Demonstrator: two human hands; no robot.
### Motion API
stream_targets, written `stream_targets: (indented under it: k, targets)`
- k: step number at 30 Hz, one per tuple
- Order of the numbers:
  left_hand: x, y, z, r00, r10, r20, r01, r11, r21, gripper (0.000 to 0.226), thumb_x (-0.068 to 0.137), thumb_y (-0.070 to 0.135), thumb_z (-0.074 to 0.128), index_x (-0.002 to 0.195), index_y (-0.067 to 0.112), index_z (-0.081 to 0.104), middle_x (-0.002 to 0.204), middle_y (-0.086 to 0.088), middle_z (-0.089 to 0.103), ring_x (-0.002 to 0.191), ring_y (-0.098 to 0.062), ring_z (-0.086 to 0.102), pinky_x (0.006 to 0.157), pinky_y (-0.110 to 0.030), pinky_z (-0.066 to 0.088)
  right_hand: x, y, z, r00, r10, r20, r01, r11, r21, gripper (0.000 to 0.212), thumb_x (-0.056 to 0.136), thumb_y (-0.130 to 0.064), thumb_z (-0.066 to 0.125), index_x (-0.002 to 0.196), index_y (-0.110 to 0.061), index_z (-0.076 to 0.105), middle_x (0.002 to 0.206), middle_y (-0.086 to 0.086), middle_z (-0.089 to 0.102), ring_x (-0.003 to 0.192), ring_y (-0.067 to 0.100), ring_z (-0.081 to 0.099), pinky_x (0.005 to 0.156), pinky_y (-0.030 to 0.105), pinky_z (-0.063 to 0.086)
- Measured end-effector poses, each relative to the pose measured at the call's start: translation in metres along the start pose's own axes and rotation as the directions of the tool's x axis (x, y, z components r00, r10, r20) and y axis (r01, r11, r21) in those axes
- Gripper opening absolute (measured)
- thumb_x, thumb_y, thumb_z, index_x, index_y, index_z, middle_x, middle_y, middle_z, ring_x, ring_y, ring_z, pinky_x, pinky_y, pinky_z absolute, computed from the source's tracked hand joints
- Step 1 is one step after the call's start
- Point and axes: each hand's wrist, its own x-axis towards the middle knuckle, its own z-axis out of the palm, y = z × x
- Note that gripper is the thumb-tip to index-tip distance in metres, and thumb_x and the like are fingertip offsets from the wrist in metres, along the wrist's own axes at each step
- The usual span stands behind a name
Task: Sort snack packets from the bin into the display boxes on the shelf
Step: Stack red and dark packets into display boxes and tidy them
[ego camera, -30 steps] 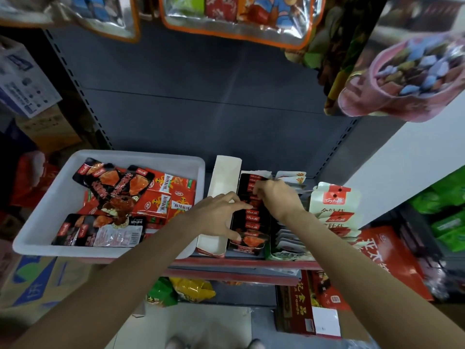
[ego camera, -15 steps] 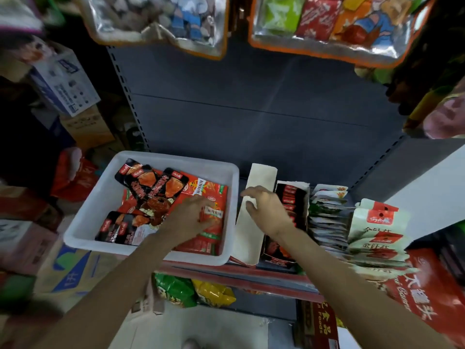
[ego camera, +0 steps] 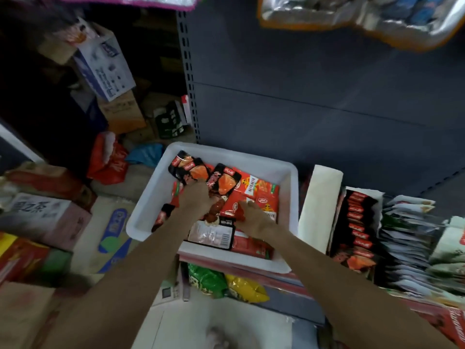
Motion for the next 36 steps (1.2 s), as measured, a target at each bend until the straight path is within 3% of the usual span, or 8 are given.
stream_targets:
  k: [6,10,13,16,18,24,29,36]
  targets:
    - [0.003,0.0,-0.002,0.994,-0.091,0.055,0.1,0.978,-0.183,0.028,0.08,0.031,0.073,0.087,0.012,0.053,0.093,-0.003,0.055,0.091,-0.02,0.055,0.072,-0.029,0.044,-0.004,0.002,-0.01,1.0,-0.009,-0.01,0.009,0.997,0.083,0.057,0.096,-0.022,0.051,0.146,-0.012,0.028,0.146,0.012,0.037,0.132,0.027,0.039,0.104,0.03,0.032]
    - [-0.014,0.012,-0.018,0.981,0.094,-0.167,-0.164,0.862,-0.48,0.012,0.088,0.011,0.063,0.09,0.009,0.051,0.09,-0.005,0.063,0.084,-0.015,0.058,0.065,-0.019,0.04,-0.01,0.0,-0.019,0.94,0.038,-0.34,0.133,0.876,0.465,0.068,0.091,-0.025,0.06,0.147,-0.019,0.022,0.136,0.002,0.049,0.124,0.02,0.049,0.103,0.033,0.042]
    - [-0.029,0.026,-0.032,0.941,0.29,-0.173,-0.336,0.755,-0.562,0.013,0.086,0.01,0.065,0.088,0.011,0.052,0.086,0.002,0.066,0.081,-0.004,0.061,0.068,-0.013,0.044,-0.023,0.001,-0.039,0.834,0.111,-0.54,0.337,0.672,0.659,0.064,0.09,-0.023,0.062,0.144,-0.025,0.027,0.123,-0.009,0.054,0.111,0.006,0.054,0.085,0.013,0.046]
    - [-0.039,0.052,-0.029,0.924,0.367,-0.109,-0.343,0.668,-0.661,0.019,0.084,0.01,0.068,0.083,0.013,0.05,0.078,0.006,0.066,0.075,0.0,0.061,0.071,-0.019,0.047,-0.044,0.021,-0.068,0.745,0.115,-0.657,0.454,0.634,0.626,0.018,0.089,-0.015,0.064,0.106,-0.019,0.064,0.102,0.0,0.067,0.094,0.014,0.063,0.083,0.032,0.053]
    - [-0.042,0.079,-0.018,0.935,0.341,-0.092,-0.311,0.673,-0.671,0.02,0.083,0.012,0.07,0.087,0.005,0.052,0.083,-0.003,0.068,0.08,-0.014,0.064,0.076,-0.029,0.049,-0.066,0.041,-0.085,0.743,0.1,-0.661,0.442,0.669,0.598,0.017,0.087,-0.008,0.064,0.08,-0.023,0.067,0.08,-0.005,0.066,0.08,0.015,0.063,0.076,0.04,0.054]
    - [-0.05,0.176,0.02,0.915,0.401,-0.04,-0.385,0.842,-0.378,0.022,0.087,0.019,0.064,0.103,0.004,0.062,0.099,-0.009,0.066,0.096,-0.024,0.062,0.076,-0.026,0.043,-0.137,0.117,-0.128,0.505,0.146,-0.851,0.329,0.879,0.346,0.01,0.091,-0.012,0.06,0.088,-0.017,0.068,0.08,-0.009,0.067,0.079,0.014,0.065,0.076,0.029,0.051]
    - [-0.063,0.241,0.047,0.836,0.547,-0.034,-0.548,0.834,-0.065,0.03,0.092,0.012,0.044,0.118,0.012,0.06,0.124,-0.006,0.054,0.114,-0.026,0.052,0.09,-0.037,0.046,-0.178,0.167,-0.154,0.315,0.158,-0.936,0.162,0.963,0.217,0.012,0.091,-0.004,0.055,0.092,-0.002,0.068,0.076,0.005,0.062,0.071,0.024,0.057,0.061,0.02,0.028]
    - [-0.065,0.268,0.062,0.79,0.612,0.043,-0.604,0.763,0.232,0.049,0.093,0.007,0.04,0.141,0.015,0.036,0.151,-0.001,0.026,0.13,-0.024,0.034,0.102,-0.037,0.037,-0.183,0.191,-0.166,0.291,0.043,-0.956,0.182,0.978,0.099,0.017,0.087,0.002,0.058,0.098,-0.002,0.071,0.087,0.015,0.071,0.076,0.028,0.064,0.062,0.016,0.03]
